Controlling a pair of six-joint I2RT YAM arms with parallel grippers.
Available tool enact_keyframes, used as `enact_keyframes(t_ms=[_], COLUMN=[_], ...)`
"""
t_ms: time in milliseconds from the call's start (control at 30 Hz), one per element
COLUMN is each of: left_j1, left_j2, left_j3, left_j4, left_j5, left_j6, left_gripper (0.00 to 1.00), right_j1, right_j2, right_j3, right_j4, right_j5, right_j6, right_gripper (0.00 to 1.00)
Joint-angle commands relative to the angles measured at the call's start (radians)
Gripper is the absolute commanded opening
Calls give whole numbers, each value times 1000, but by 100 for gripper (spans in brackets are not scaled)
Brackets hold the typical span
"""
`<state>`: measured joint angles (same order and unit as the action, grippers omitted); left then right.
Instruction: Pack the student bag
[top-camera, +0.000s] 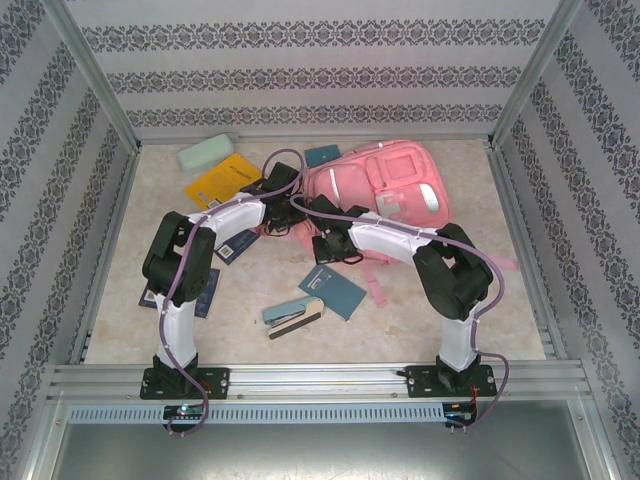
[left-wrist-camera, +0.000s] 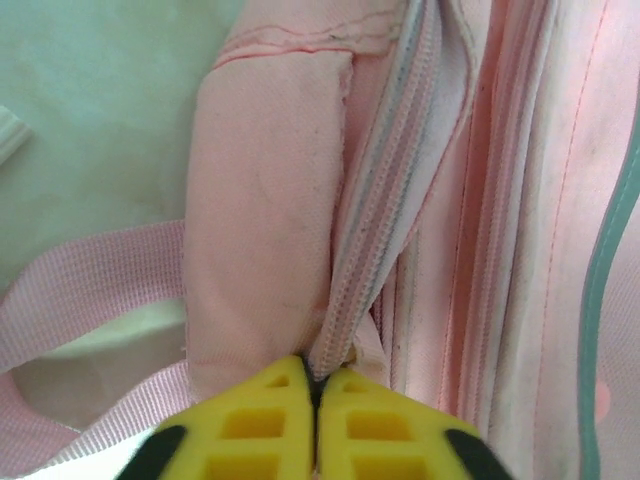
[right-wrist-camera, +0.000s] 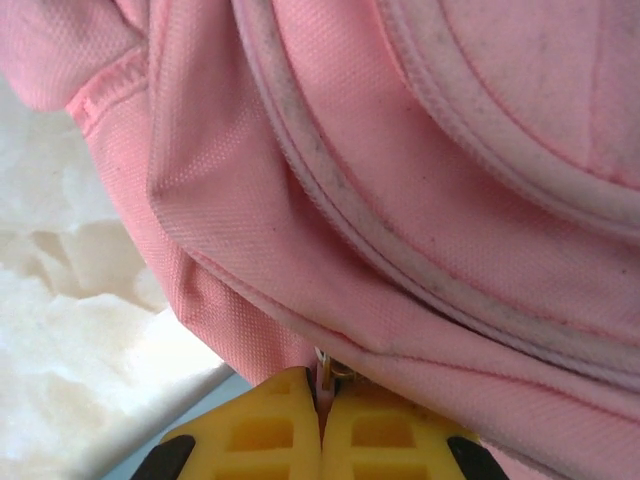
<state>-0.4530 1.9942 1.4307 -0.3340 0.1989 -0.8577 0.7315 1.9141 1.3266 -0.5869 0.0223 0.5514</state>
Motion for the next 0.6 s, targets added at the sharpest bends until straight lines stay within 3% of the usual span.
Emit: enact_keyframes(t_ms=[0,167,367,567], left_j1=[-57,-48,-59,-124], left_j2=[-52,-105,-188,-253], left_j3=[-7,-10,-75,-145], left_j4=[-75,-170,-219,-235], left_j5=[78,9,-25,-51], left_j6=[34,133,216,312], left_gripper=[28,35,36,35], right_j1=[24,1,-22,-60], right_j2=[-23,-112,-242,-362], right_j3=[7,-91,-192,-283], right_j4=[165,181,180,171], right_j5=[-89,-70,-40,-15], right_j6=[8,28,42,53], right_gripper=[16,37,43,46])
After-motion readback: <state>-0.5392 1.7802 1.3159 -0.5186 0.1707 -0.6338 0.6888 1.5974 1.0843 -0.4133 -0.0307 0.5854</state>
